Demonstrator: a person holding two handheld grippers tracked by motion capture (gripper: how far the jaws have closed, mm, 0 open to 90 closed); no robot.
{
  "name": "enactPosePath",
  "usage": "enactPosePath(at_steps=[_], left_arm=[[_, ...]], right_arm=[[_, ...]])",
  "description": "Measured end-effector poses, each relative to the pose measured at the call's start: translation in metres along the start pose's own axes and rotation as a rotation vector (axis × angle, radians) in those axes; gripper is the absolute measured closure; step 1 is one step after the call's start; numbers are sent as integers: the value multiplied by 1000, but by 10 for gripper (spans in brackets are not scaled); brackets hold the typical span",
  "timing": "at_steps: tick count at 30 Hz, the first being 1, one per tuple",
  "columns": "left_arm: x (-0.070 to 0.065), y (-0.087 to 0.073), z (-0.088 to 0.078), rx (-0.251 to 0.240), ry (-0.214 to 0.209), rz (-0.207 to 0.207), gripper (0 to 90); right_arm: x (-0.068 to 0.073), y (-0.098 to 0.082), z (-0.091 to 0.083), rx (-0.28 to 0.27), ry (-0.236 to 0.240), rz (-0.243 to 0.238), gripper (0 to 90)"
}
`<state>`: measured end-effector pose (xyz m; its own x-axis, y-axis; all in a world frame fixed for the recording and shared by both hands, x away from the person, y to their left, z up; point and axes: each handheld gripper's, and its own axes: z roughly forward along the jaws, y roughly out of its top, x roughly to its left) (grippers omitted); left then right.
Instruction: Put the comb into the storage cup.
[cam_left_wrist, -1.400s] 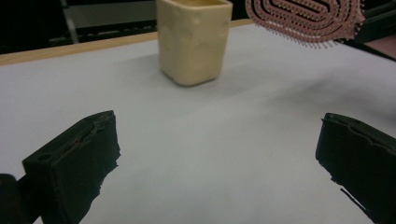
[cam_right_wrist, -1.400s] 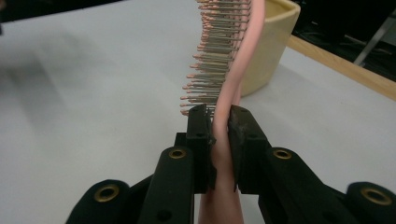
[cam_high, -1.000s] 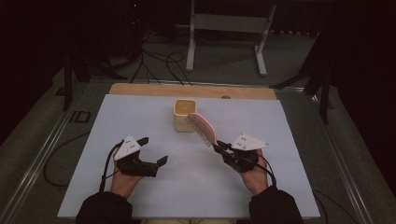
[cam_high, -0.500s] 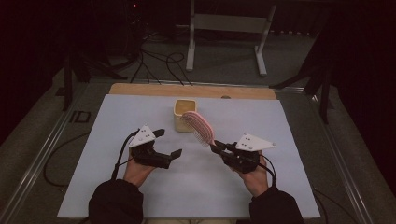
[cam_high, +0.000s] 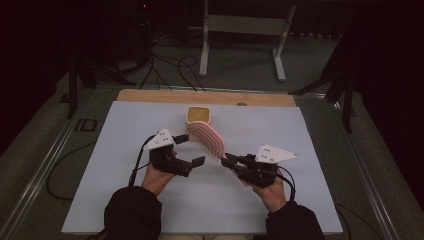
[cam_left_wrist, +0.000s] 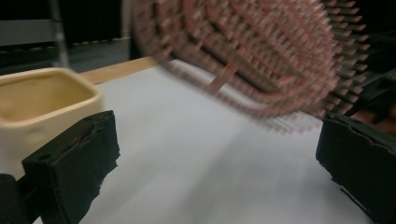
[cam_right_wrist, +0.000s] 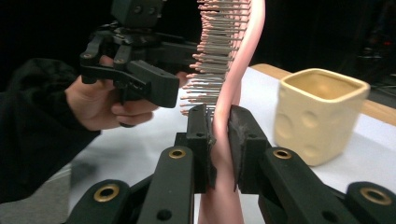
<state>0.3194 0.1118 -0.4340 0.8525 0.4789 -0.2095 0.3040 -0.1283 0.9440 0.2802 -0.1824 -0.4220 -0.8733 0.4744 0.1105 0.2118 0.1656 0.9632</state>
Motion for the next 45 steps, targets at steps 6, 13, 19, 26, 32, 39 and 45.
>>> enactPosePath(at_steps=[6,13,19,26,32,39,45], left_arm=[[-5,6,9,-30,-132,-16,2],[-9,11,13,-39,-189,-22,39],[-9,12,12,-31,-130,-58,196],[-5,10,8,-20,-161,-107,324],[-6,9,3,-40,-163,-86,399],[-11,13,1,-74,-170,-68,650],[-14,14,4,-54,-87,-54,662]], right_arm=[[-1,-1,0,-29,77,33,799],[-10,-8,2,-47,160,114,798],[-16,-13,6,-8,167,150,796],[-27,-18,6,-1,197,217,787],[-30,-20,6,19,212,236,778],[-31,-25,12,99,157,233,855],[-30,-27,16,102,161,237,830]])
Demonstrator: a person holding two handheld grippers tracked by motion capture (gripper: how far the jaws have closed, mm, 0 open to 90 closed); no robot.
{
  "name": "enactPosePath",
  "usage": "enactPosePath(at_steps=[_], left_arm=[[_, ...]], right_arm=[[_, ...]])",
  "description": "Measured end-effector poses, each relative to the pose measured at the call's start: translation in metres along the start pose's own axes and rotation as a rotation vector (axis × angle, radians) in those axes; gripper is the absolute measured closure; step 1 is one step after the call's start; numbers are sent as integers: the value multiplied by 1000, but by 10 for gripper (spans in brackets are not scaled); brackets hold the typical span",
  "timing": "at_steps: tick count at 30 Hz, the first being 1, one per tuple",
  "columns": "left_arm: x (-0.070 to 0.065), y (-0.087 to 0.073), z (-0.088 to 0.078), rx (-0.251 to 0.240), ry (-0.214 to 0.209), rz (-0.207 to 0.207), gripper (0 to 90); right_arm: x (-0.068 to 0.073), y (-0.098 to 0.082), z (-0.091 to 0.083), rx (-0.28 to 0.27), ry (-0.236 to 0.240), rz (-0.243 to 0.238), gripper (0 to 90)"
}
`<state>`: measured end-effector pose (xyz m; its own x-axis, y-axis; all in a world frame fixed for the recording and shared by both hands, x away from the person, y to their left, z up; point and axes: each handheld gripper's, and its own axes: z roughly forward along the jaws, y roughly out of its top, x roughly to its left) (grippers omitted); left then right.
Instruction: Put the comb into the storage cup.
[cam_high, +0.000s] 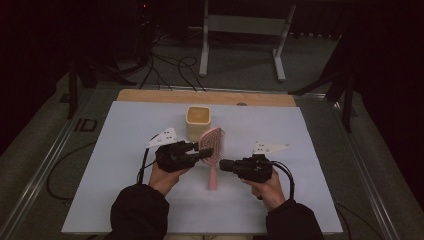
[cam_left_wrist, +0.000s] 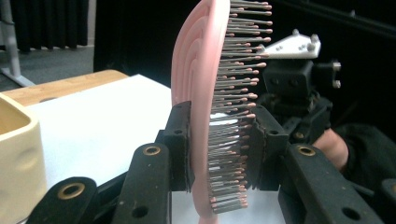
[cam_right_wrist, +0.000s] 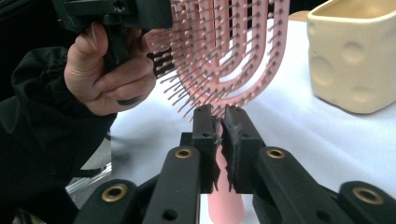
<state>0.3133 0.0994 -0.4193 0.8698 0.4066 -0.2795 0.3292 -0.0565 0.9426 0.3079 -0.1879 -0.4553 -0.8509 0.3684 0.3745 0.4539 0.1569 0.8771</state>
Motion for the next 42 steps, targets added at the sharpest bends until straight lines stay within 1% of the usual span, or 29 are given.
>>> enactPosePath(at_steps=[1,2,4,9,12,15,16,17,18,19,20,22,26,28,30,37,38,41,42], left_arm=[[0,0,0,0,21,3,663],[1,1,0,4,31,0,663],[2,0,0,7,38,-2,664],[0,1,-1,-5,63,3,664],[0,3,-3,-13,75,8,665],[0,4,-6,-20,90,10,665],[0,4,-6,-20,90,10,665],[0,5,-8,-30,96,7,665],[1,6,-9,-31,99,10,665],[1,6,-9,-37,102,6,665],[1,7,-10,-40,105,7,665],[1,8,-11,-46,110,6,665],[1,9,-12,-52,118,7,665],[1,10,-13,-52,122,10,665],[1,11,-14,-56,128,10,665],[3,14,-17,-60,144,15,665],[3,15,-18,-61,146,15,665],[4,16,-19,-63,154,14,665],[4,17,-19,-63,157,12,665]], right_arm=[[0,0,0,-4,-7,-6,817],[1,1,0,-6,-8,-6,792],[4,2,0,-7,-14,-27,731],[10,3,2,17,-82,-95,548],[14,4,3,33,-149,-134,447],[18,5,4,37,-206,-169,388],[19,5,4,38,-225,-180,346],[21,6,5,42,-250,-199,286],[23,5,6,45,-266,-204,244],[24,5,7,51,-294,-217,205],[25,5,8,58,-309,-231,183],[27,5,11,67,-338,-238,138],[30,4,14,87,-384,-268,102],[30,4,14,100,-399,-289,96],[30,4,15,108,-416,-297,95],[29,4,13,109,-435,-298,93],[29,4,12,105,-438,-290,93],[28,4,9,117,-439,-289,94],[28,4,8,112,-445,-279,94]])
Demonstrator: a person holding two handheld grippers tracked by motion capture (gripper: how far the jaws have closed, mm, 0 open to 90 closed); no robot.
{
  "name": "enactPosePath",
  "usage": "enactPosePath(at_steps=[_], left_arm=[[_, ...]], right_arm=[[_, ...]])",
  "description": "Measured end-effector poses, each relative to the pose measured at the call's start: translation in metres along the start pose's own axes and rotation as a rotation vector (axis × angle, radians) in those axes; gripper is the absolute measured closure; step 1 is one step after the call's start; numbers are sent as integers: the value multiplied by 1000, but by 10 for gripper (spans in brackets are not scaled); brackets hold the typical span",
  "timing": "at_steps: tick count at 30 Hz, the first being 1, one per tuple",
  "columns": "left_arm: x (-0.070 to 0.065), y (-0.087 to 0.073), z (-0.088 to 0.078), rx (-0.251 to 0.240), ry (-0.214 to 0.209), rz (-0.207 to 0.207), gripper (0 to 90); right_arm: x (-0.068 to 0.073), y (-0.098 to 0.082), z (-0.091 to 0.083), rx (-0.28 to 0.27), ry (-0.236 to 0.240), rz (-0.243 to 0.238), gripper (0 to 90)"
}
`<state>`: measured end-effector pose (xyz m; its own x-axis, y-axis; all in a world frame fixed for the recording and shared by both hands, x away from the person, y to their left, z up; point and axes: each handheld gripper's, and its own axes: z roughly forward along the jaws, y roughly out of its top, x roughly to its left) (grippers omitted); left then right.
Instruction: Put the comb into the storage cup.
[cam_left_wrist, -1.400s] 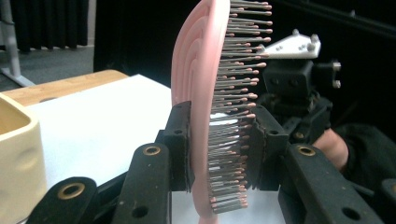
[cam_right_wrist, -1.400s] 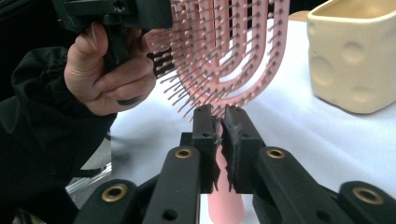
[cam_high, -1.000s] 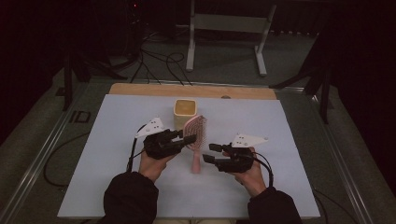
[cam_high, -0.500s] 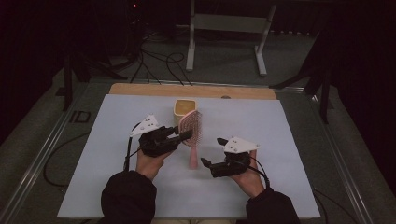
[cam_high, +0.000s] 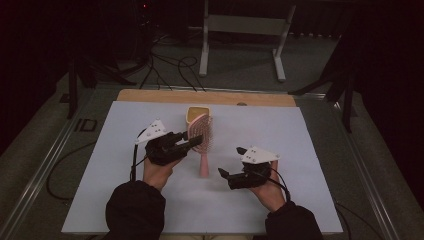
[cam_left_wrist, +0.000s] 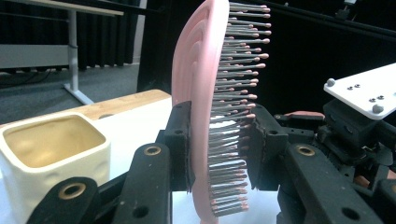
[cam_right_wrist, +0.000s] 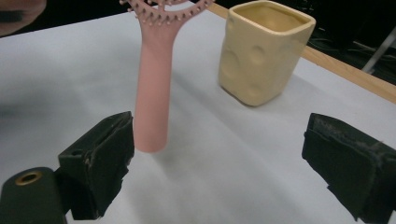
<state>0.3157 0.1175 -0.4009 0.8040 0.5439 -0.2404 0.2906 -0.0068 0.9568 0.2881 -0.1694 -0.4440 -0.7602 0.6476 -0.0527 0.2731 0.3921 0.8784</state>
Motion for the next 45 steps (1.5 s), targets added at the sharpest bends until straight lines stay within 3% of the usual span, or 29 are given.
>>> enactPosePath(at_steps=[9,19,28,29,33,37,42,45], left_arm=[[4,7,-4,-6,22,6,665],[7,12,-11,-19,34,11,666],[7,15,-15,-21,37,14,666],[7,15,-15,-20,39,15,666],[7,17,-16,-21,39,16,666],[8,17,-18,-24,44,17,666],[8,17,-21,-30,45,17,666],[9,17,-22,-34,47,14,666]], right_arm=[[-3,-5,-9,35,-13,-27,95],[-8,-16,-14,44,-19,1,95],[-10,-37,-15,68,-22,14,96],[-9,-40,-16,64,-26,36,96],[-13,-48,-20,82,-30,47,97],[-17,-54,-26,66,-42,55,99],[-23,-73,-42,3,-63,127,114],[-25,-82,-51,-24,-91,141,115]])
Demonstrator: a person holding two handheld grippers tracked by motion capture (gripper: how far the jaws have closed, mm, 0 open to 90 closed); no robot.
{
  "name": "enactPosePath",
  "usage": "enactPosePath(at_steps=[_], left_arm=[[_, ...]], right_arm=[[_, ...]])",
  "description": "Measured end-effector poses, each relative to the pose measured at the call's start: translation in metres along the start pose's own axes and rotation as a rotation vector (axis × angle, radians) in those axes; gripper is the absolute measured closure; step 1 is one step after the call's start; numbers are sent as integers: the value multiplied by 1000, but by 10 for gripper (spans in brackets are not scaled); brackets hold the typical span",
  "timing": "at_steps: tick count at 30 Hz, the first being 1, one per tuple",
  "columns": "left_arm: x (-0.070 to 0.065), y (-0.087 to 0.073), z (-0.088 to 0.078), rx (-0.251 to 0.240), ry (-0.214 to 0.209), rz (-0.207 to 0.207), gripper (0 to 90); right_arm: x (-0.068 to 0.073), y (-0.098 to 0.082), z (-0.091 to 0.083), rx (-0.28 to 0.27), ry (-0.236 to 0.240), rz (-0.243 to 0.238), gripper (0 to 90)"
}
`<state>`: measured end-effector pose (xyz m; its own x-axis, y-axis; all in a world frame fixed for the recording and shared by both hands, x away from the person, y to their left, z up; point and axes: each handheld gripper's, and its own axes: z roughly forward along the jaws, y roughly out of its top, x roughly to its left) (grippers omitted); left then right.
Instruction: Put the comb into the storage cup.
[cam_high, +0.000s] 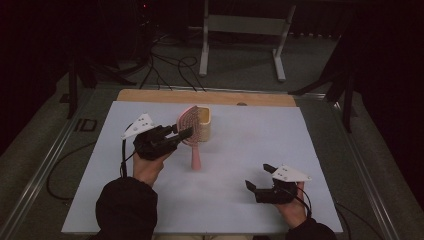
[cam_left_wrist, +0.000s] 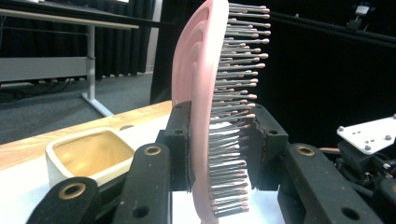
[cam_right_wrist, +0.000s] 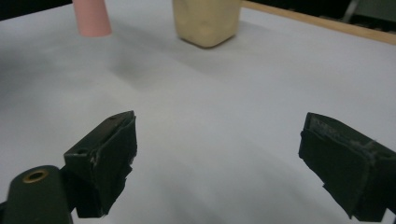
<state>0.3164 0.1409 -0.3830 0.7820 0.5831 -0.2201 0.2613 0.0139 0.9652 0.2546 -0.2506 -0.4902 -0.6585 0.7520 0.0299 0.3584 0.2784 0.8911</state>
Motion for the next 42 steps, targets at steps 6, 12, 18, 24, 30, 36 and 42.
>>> enactPosePath(at_steps=[6,12,18,24,30,36,42], left_arm=[[2,-1,-3,-3,8,-4,666],[5,-1,-5,-9,13,-8,666],[7,0,-4,-10,16,-8,666],[7,1,-3,-11,18,-6,666],[10,2,-3,-14,22,-10,666],[12,7,-6,-19,31,-2,666],[13,13,-8,-26,40,9,666]], right_arm=[[-5,-11,-11,-55,-25,18,113],[-6,-17,-11,-54,-57,9,108],[-3,-18,-8,-64,-58,-6,108],[-2,-17,-8,-73,-59,-15,109],[-1,-17,-7,-77,-52,-16,110],[-1,-17,-7,-80,-41,-15,110],[0,-17,-7,-76,-39,-18,110]])
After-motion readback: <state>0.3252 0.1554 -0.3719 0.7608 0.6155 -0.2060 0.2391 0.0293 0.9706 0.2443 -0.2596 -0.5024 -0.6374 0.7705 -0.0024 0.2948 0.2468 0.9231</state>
